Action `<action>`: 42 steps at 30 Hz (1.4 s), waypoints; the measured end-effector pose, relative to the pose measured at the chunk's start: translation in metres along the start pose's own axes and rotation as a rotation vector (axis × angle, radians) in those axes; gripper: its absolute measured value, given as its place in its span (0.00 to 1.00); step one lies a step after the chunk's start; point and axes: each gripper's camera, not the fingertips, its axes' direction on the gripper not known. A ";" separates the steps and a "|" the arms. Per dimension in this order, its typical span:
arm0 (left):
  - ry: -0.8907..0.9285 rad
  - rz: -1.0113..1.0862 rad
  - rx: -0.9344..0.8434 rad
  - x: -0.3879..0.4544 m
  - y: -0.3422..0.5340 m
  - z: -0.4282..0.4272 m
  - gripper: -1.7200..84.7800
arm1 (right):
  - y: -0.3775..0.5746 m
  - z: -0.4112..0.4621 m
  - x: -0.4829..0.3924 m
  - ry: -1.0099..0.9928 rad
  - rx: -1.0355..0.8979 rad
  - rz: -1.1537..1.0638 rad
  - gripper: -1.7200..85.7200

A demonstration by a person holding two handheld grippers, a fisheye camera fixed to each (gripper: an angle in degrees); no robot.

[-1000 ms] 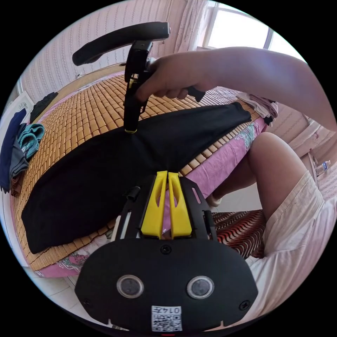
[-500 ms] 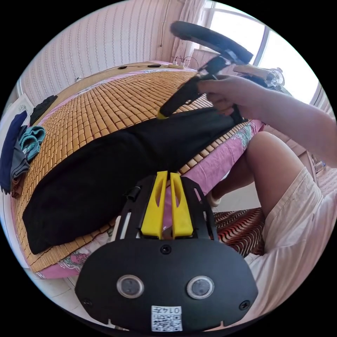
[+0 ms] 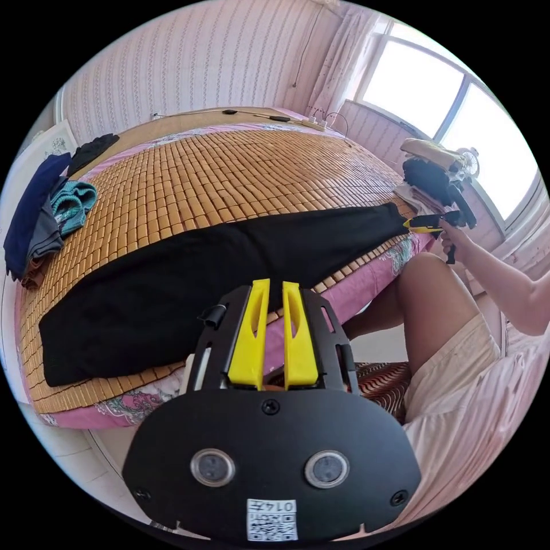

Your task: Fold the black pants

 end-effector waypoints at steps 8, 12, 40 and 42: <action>-0.155 -0.155 -0.073 -0.078 -0.017 -0.016 0.07 | 0.038 0.015 0.027 0.034 0.042 -0.115 0.07; -0.188 -0.164 -0.196 -0.099 -0.029 0.013 0.05 | 0.053 -0.010 0.078 -0.202 0.187 -0.011 0.06; 0.055 -0.338 -0.057 -0.172 -0.051 -0.037 0.01 | 0.134 0.060 -0.287 -0.393 -0.090 -0.967 0.11; 0.065 -0.356 -0.044 -0.183 -0.052 -0.034 0.02 | 0.137 0.056 -0.291 -0.358 -0.076 -0.981 0.11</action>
